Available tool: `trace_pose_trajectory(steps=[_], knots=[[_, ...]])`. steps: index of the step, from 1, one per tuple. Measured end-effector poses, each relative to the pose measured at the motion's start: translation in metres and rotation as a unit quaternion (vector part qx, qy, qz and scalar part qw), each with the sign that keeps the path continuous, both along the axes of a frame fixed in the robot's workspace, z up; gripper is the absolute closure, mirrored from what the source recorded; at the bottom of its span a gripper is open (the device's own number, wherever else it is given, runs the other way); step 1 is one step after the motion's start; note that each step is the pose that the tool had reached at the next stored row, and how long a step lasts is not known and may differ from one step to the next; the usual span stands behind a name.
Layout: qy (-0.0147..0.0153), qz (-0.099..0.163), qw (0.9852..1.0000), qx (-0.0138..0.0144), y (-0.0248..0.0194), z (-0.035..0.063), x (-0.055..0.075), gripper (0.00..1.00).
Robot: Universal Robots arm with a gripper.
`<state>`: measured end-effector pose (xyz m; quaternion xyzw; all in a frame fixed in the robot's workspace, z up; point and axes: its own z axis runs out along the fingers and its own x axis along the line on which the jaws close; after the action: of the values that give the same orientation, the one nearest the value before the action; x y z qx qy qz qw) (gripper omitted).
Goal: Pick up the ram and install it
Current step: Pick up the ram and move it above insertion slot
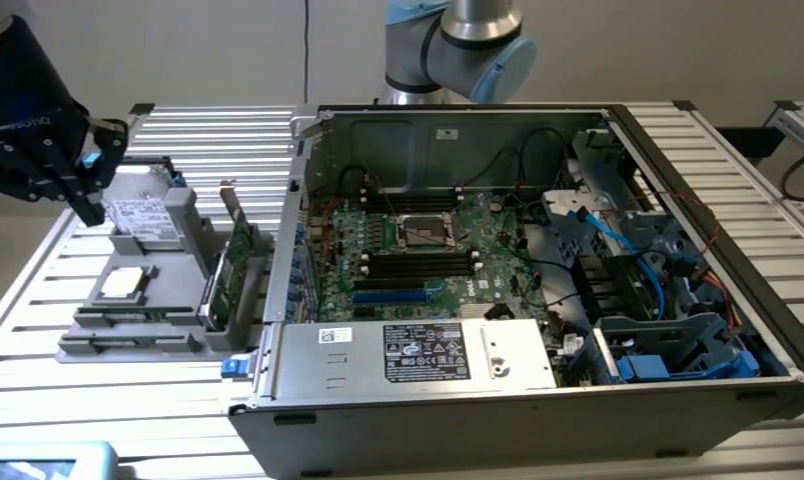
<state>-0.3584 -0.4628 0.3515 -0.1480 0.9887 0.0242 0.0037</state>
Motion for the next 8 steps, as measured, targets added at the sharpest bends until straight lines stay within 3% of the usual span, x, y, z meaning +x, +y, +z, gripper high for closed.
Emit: trace_pose_trajectory(steps=[4, 8], knots=[[0.0, 0.037, 0.9993, 0.0, 0.0, -0.0001, 0.0, 0.89], [0.0, 0.073, 0.9973, 0.0, 0.0, -0.0003, 0.0, 0.89]])
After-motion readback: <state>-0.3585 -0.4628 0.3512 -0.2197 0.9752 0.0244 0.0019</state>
